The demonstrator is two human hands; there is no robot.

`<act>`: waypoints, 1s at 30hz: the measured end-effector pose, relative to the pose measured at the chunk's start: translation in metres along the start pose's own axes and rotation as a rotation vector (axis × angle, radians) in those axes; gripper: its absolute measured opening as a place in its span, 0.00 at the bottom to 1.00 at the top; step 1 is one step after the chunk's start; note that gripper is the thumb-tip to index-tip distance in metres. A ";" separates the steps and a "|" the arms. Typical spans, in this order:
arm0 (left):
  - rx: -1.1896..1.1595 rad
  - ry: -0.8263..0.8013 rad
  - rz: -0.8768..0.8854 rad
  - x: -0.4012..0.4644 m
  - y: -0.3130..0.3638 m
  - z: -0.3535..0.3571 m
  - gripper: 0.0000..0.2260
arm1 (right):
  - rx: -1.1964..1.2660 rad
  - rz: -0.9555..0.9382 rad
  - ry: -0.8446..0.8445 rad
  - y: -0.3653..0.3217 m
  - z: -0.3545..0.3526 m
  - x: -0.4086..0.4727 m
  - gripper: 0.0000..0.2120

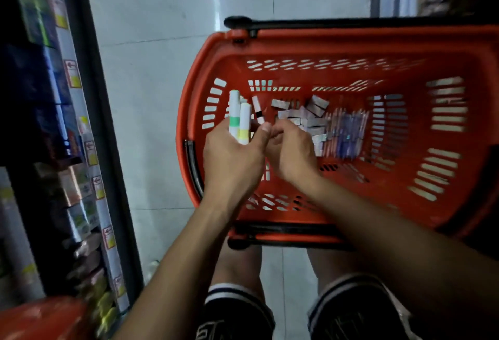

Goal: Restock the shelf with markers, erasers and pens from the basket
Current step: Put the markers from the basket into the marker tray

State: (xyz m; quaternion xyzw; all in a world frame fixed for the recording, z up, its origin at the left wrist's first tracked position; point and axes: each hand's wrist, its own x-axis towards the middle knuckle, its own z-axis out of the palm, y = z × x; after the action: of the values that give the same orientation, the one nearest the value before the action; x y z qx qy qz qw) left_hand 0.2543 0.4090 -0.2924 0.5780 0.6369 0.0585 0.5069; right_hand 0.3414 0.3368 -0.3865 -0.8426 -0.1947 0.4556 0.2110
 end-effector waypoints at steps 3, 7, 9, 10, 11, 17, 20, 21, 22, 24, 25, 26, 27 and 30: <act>-0.018 0.012 -0.001 -0.023 0.035 -0.019 0.11 | 0.050 -0.061 0.066 -0.012 -0.043 -0.045 0.12; -0.118 0.006 -0.022 -0.067 0.083 -0.049 0.10 | 0.136 -0.190 0.113 -0.037 -0.104 -0.112 0.09; -0.158 -0.013 0.003 -0.090 0.108 -0.062 0.06 | 0.141 -0.268 0.158 -0.053 -0.138 -0.147 0.08; -0.182 -0.037 0.027 -0.103 0.123 -0.069 0.05 | 0.146 -0.314 0.190 -0.062 -0.154 -0.164 0.08; -0.206 -0.071 0.048 -0.117 0.136 -0.074 0.06 | 0.151 -0.358 0.219 -0.070 -0.170 -0.181 0.08; -0.337 -0.157 0.143 -0.196 0.203 -0.095 0.10 | 0.117 -0.564 0.359 -0.101 -0.248 -0.264 0.11; -0.376 -0.179 0.180 -0.231 0.227 -0.099 0.14 | 0.080 -0.616 0.426 -0.108 -0.278 -0.297 0.13; -0.396 -0.185 0.190 -0.243 0.234 -0.099 0.15 | 0.072 -0.628 0.442 -0.109 -0.287 -0.307 0.13; -0.411 -0.190 0.202 -0.253 0.239 -0.100 0.15 | 0.063 -0.639 0.453 -0.110 -0.295 -0.318 0.12; -0.429 -0.206 0.217 -0.272 0.248 -0.098 0.14 | 0.040 -0.646 0.473 -0.110 -0.309 -0.338 0.11; -0.439 -0.218 0.217 -0.281 0.251 -0.096 0.13 | 0.028 -0.648 0.488 -0.109 -0.314 -0.349 0.10; -0.449 -0.232 0.216 -0.288 0.255 -0.095 0.12 | 0.019 -0.651 0.506 -0.109 -0.318 -0.359 0.09; -0.457 -0.245 0.224 -0.295 0.258 -0.093 0.12 | 0.017 -0.654 0.529 -0.108 -0.321 -0.368 0.08; -0.414 -0.300 0.300 -0.314 0.263 -0.092 0.12 | 0.028 -0.646 0.626 -0.106 -0.322 -0.394 0.06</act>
State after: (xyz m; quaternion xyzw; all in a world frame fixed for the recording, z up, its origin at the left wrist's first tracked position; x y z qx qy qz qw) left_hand 0.3098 0.2917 0.1063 0.5522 0.4368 0.1756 0.6881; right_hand 0.3997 0.1624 0.0997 -0.8330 -0.3684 0.0922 0.4024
